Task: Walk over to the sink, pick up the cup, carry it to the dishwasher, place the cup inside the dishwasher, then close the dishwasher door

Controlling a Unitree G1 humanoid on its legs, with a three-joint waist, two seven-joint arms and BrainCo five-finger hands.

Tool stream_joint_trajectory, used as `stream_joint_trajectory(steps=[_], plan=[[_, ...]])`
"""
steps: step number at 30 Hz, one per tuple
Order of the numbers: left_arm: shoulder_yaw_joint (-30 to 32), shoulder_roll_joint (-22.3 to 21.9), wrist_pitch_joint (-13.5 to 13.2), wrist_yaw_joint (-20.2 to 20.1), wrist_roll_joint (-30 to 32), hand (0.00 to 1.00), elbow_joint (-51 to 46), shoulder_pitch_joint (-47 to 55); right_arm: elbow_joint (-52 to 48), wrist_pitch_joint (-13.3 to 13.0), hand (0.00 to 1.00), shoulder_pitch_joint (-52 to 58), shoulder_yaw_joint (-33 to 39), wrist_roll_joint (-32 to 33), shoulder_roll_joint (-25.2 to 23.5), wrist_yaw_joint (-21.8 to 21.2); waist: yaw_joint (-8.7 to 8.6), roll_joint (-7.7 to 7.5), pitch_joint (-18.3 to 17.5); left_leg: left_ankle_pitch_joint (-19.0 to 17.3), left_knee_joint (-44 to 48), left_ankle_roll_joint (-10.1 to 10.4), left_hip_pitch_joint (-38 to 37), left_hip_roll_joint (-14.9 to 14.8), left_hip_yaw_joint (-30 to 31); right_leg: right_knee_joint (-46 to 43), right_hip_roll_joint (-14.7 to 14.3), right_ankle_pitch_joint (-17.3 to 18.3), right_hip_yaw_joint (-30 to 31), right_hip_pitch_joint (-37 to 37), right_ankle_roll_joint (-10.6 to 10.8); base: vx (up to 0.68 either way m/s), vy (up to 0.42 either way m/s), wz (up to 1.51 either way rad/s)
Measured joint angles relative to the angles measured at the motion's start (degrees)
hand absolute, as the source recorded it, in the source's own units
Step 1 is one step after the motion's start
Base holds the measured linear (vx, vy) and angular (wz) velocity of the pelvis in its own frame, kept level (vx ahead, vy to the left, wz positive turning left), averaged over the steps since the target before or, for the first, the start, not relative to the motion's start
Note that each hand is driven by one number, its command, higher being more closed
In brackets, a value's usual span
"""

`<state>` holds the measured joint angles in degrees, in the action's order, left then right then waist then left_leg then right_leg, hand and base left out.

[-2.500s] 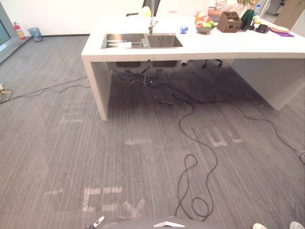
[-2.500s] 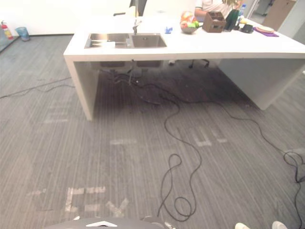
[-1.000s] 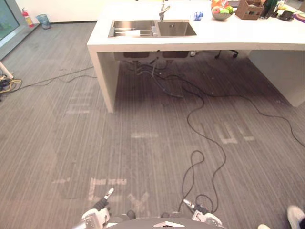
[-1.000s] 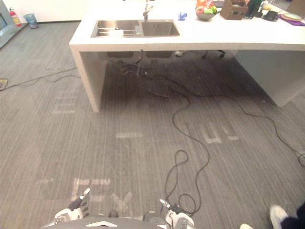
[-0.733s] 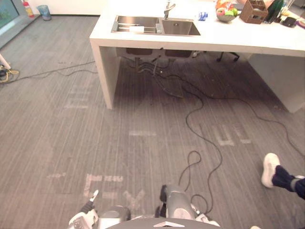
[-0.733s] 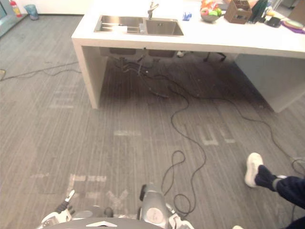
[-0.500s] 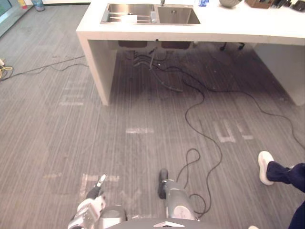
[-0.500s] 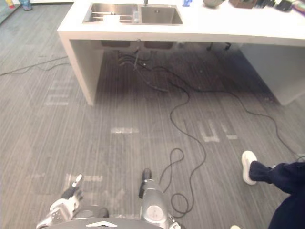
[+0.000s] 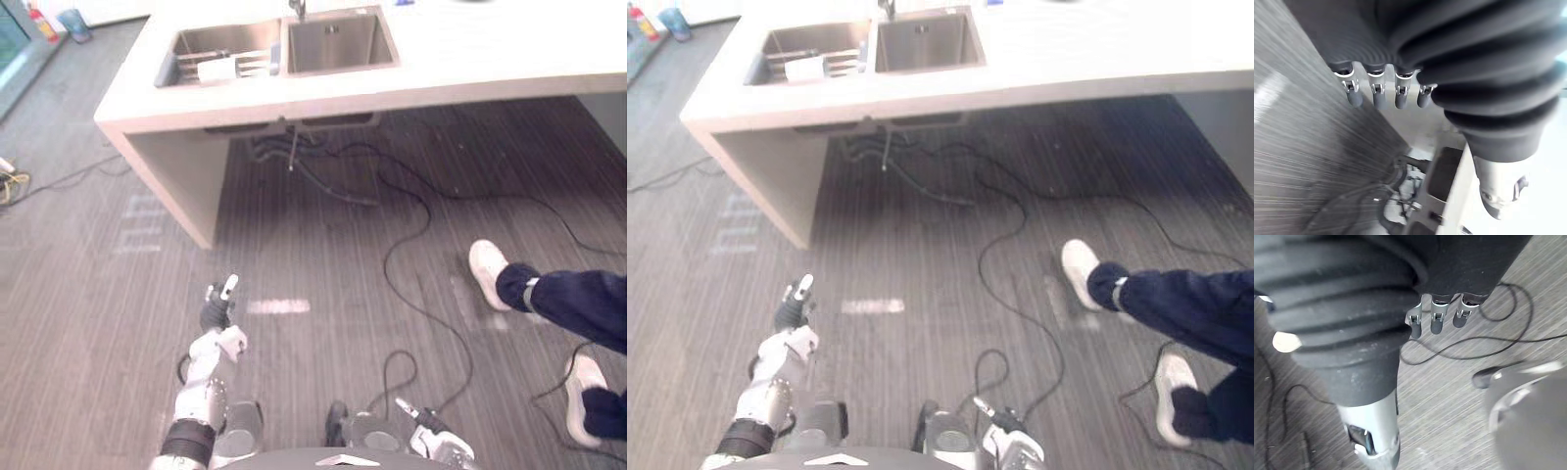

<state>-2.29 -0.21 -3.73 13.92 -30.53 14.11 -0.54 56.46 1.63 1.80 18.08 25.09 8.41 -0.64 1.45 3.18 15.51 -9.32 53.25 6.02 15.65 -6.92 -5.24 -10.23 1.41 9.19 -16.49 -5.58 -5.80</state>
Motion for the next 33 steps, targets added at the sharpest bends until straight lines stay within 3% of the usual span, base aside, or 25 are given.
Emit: stream_joint_trajectory(steps=[3,4,5,7,8,9,10,11,13,14,15,16,17,18,19,20,21,22,23,24,25,26,29,31,33], plan=[[-0.13,0.04,-0.06,1.01,2.89,0.0,-12.48,3.54,-3.32,-0.42,0.0,0.45,0.13,0.3,0.27,-0.18,2.2,1.02,0.68,1.91,-21.3,-0.65,2.28,4.56,-6.28,1.61,0.03,1.82,2.06,-5.26,1.14,0.34,0.047,-0.42],[-0.19,0.2,-0.03,2.1,3.73,0.0,-16.45,5.04,-3.83,-0.72,0.0,1.16,0.1,-0.45,0.0,-0.2,3.06,1.03,0.73,5.29,-28.73,-0.25,2.15,5.31,-7.45,0.94,-0.02,3.63,3.46,-6.9,1.86,0.31,0.091,-0.55],[-0.04,0.33,-0.24,3.14,3.87,0.0,-18.21,5.49,-3.75,-0.9,0.0,2.08,0.19,-0.76,-0.58,-0.26,3.53,1.07,0.73,8.44,-32.61,-0.1,1.73,5.43,-7.91,-0.6,-0.21,6.01,4.07,-8.34,2.69,0.39,0.136,-0.54],[0.37,0.32,-1.42,4.44,3.96,0.0,-19.3,5.54,-3.21,-0.48,0.0,3.63,0.41,-0.53,-1.15,-0.46,3.71,1.48,0.46,11.46,-33.78,-0.7,1.08,4.77,-8.57,-3.37,-1.11,10.39,4.76,-10.57,3.86,0.37,0.165,-0.22],[0.52,0.31,-1.81,3.88,5.12,0.0,-20.54,5.53,-1.46,0.04,0.0,4.61,1.28,0.55,-1.13,-0.39,3.35,2.11,-0.21,11.5,-34.71,-2.51,-0.08,4.6,-7.38,-4.99,-2.23,13.24,4.85,-11.7,4.47,0.35,0.181,0.04],[0.58,0.46,-1.89,3.31,5.58,0.0,-21.16,5.12,-0.44,0.46,0.0,4.69,2.04,0.58,-1.42,-0.18,3.25,1.76,-0.27,13.79,-34.59,-8.49,0.06,5.19,-6.79,-6.31,-2.28,14.92,4.79,-11.87,4.8,0.43,0.226,0.16],[0.59,1.58,-1.83,3.01,6.96,0.0,-21.97,3.95,2.21,0.87,0.0,4.37,3.24,0.43,-2.63,-0.07,3.62,-1.15,-0.31,13.32,-32.25,-10.48,0.7,7.58,-7.17,-8.67,0.51,17.52,4.4,-11.78,5.65,0.51,0.188,0.26],[0.54,2.07,-1.81,3.07,7.73,0.0,-23.12,3.57,4.68,0.93,0.0,4.96,4.05,0.15,-3.53,-0.18,3.56,-4.01,-0.68,10.42,-30.85,-11.45,1.39,9.77,-7.51,-9.97,2.2,17.96,3.96,-11.81,6.75,0.51,0.157,0.33],[0.31,1.86,-1.3,3.28,10.0,0.0,-23.28,2.56,7.05,0.96,0.0,4.94,5.68,-0.96,-3.89,-0.2,3.69,-4.38,-0.7,7.94,-29.61,-12.41,1.07,11.19,-6.97,-16.84,3.47,15.65,4.09,-9.8,8.47,0.42,0.122,0.42],[0.32,1.84,-0.53,3.22,11.48,0.0,-25.51,2.02,8.06,1.04,0.0,5.4,6.59,-1.23,-4.5,-0.16,3.55,-4.44,-0.74,6.3,-29.51,-12.95,-0.27,12.62,-5.36,-26.5,4.7,11.76,4.93,-6.47,11.17,0.48,0.168,0.77],[0.26,1.91,0.06,3.0,13.16,0.0,-29.09,1.38,8.14,0.79,0.0,6.53,7.34,-0.68,-5.62,-0.13,3.35,-4.56,-0.84,5.22,-30.51,-12.7,-2.3,14.45,-2.83,-37.65,6.02,4.78,6.94,-2.15,16.97,0.46,0.148,0.88],[0.26,1.98,0.3,2.97,14.21,0.0,-30.85,0.96,8.16,0.64,0.0,6.98,7.48,-0.56,-5.91,-0.14,3.23,-4.68,-0.98,4.91,-31.21,-12.56,-3.39,15.41,-1.7,-43.87,6.83,2.55,8.05,0.5,19.32,0.45,0.112,0.97],[0.41,1.95,0.77,3.04,16.07,0.0,-34.24,0.69,8.18,-0.09,0.0,7.23,7.76,-0.54,-5.97,-0.11,3.09,-4.52,-1.07,4.74,-32.81,-12.28,-6.04,17.11,0.38,-54.7,9.36,2.22,8.21,5.54,19.79,0.53,0.107,0.82],[0.61,1.93,1.16,3.25,17.39,0.0,-36.15,0.56,8.11,-0.8,0.0,7.36,8.59,-0.69,-5.91,-0.02,3.04,-3.78,-1.45,4.42,-34.91,-12.17,-8.89,17.64,1.51,-59.48,11.73,3.94,6.4,10.08,15.56,0.43,0.091,0.73],[0.61,1.94,1.33,3.4,17.37,0.0,-36.38,0.47,8.09,-1.25,0.0,7.36,9.33,-0.67,-5.87,0.02,3.22,-3.09,-1.74,4.24,-35.67,-12.1,-10.02,17.65,2.7,-59.28,12.33,4.79,5.01,12.0,13.68,0.42,0.08,0.64],[0.74,1.95,1.5,3.76,17.18,0.0,-36.08,0.22,8.06,-1.81,0.0,7.36,9.5,-0.32,-5.87,-0.02,3.08,-2.09,-2.01,4.09,-37.08,-11.81,-12.43,17.46,5.1,-55.36,12.54,6.78,2.9,15.04,10.63,0.41,0.029,0.75],[1.0,2.01,1.49,4.22,17.08,0.0,-35.61,0.0,8.06,-1.78,0.0,7.28,9.17,-0.04,-5.83,-0.11,2.8,-1.82,-2.11,4.24,-38.01,-12.07,-14.56,17.36,7.49,-47.43,11.28,8.23,2.56,17.49,9.32,0.49,0.012,0.87],[1.08,2.07,1.44,4.4,17.1,0.0,-35.45,-0.15,8.06,-1.65,0.0,7.29,9.07,-0.07,-5.86,-0.13,2.46,-1.86,-2.13,4.05,-38.35,-11.74,-15.28,17.29,8.62,-42.49,10.3,8.66,3.07,18.5,9.31,0.48,-0.067,1.08],[1.38,2.38,1.22,4.59,17.1,0.0,-35.09,-0.28,8.07,-1.23,0.0,7.31,8.99,-0.07,-5.85,-0.11,1.71,-1.85,-2.15,3.28,-38.36,-10.69,-16.33,17.1,10.91,-32.12,8.37,8.06,4.28,19.57,9.98,0.51,-0.199,1.51],[1.58,3.18,0.85,4.35,17.01,0.0,-33.09,-0.12,8.14,-0.16,0.0,8.44,7.49,0.61,-5.71,0.03,1.72,-2.3,-2.4,1.5,-38.71,-9.19,-19.14,17.12,11.74,-19.39,7.35,2.18,4.64,19.13,7.19,0.7,-0.319,1.72],[1.86,4.51,0.03,4.39,16.31,0.0,-33.43,1.82,8.98,0.55,0.0,9.39,6.32,1.92,-5.78,-0.17,2.13,-4.33,-3.93,0.26,-40.44,-9.31,-21.73,17.9,11.84,-12.35,7.34,-6.13,4.39,17.98,5.13,0.55,-0.269,1.36],[2.16,4.65,-0.56,4.44,16.11,0.0,-33.35,2.61,9.82,0.64,0.0,9.08,6.46,2.29,-5.76,-0.65,2.12,-3.9,-4.24,-0.5,-40.28,-9.37,-22.12,17.52,12.3,-12.35,7.09,-6.46,4.23,17.6,5.62,0.42,-0.246,0.61],[1.1,3.59,-1.65,4.51,16.1,0.0,-33.83,5.08,9.76,0.97,0.0,8.93,6.54,2.21,-3.75,-2.42,2.94,-0.54,-6.4,-2.98,-38.63,-6.35,-20.39,13.09,11.48,-7.16,3.13,-6.14,1.27,16.17,4.11,0.34,-0.207,0.23],[-0.26,3.5,-1.58,3.88,16.09,0.0,-33.61,4.55,9.62,1.32,0.0,8.83,4.96,2.21,-3.33,-2.63,2.62,-0.43,-6.04,-4.69,-31.4,-4.91,-17.23,10.43,7.77,-2.14,1.33,-6.33,-0.21,11.64,2.94,0.26,-0.154,0.32],[-0.19,3.51,-1.55,1.78,16.02,0.0,-33.84,4.47,9.15,2.67,0.0,8.86,3.8,4.07,-3.28,-2.61,2.75,-1.57,-5.43,-7.35,-28.76,-5.34,-16.48,7.32,3.13,0.2,1.27,-5.77,-0.81,7.31,2.63,0.2,-0.159,0.19]])
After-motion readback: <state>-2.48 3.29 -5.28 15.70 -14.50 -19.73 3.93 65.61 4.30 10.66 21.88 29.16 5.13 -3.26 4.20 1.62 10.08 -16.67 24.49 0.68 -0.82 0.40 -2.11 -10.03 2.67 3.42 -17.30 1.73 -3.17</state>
